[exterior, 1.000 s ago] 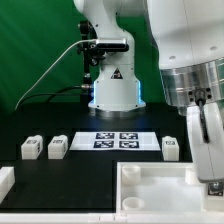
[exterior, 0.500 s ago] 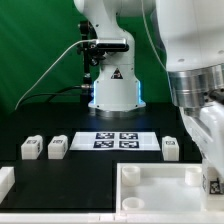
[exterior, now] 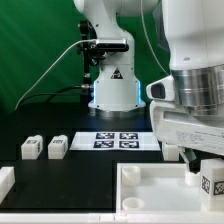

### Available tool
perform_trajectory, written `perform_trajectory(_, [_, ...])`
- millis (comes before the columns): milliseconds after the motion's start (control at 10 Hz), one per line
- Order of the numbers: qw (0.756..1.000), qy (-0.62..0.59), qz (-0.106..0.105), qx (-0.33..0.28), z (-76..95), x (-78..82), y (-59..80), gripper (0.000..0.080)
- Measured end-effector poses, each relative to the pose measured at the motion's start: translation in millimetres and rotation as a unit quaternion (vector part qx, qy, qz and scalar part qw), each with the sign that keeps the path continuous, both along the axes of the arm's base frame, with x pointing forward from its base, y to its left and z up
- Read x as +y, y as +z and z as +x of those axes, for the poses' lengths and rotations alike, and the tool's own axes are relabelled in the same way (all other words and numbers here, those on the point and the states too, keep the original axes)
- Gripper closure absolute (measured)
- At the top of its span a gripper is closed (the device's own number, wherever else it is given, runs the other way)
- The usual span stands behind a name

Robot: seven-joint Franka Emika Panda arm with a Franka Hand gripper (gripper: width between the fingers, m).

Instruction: Assemble one leg

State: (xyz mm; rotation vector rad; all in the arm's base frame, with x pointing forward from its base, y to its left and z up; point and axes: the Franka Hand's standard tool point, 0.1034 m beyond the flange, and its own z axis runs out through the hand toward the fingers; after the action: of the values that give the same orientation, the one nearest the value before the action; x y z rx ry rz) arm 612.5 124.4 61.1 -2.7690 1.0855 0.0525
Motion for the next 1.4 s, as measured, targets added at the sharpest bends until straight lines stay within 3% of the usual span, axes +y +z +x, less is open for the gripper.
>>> perform_trajectory(100, [0.992, 0.124, -0.018, -0.017, 6.9, -4.3, 6.8, 0.0150])
perform_trajectory(300, [0.964, 0.261, -0.030, -0.041, 12.7, -6.1, 10.5, 0.0150])
perform_trajectory(400, [0.964, 0.261, -0.030, -0.040, 12.3, -6.5, 9.6, 0.0150])
perform_trajectory(500, [0.964, 0.260, -0.030, -0.040, 12.2, -6.4, 9.5, 0.0280])
perform_trajectory(600, [0.964, 0.260, -0.030, -0.040, 12.1, -6.5, 9.3, 0.0280])
perform_trajectory(700, [0.964, 0.260, -0.030, -0.040, 12.0, -6.5, 9.0, 0.0420])
perform_trajectory(800, [0.964, 0.260, -0.031, -0.040, 12.2, -7.7, 9.0, 0.0506])
perform_trajectory(1100, [0.967, 0.251, -0.030, -0.038, 12.6, -8.1, 9.0, 0.0506])
perform_trajectory(1400, [0.993, 0.114, -0.013, 0.005, 15.4, -7.5, 10.0, 0.0506])
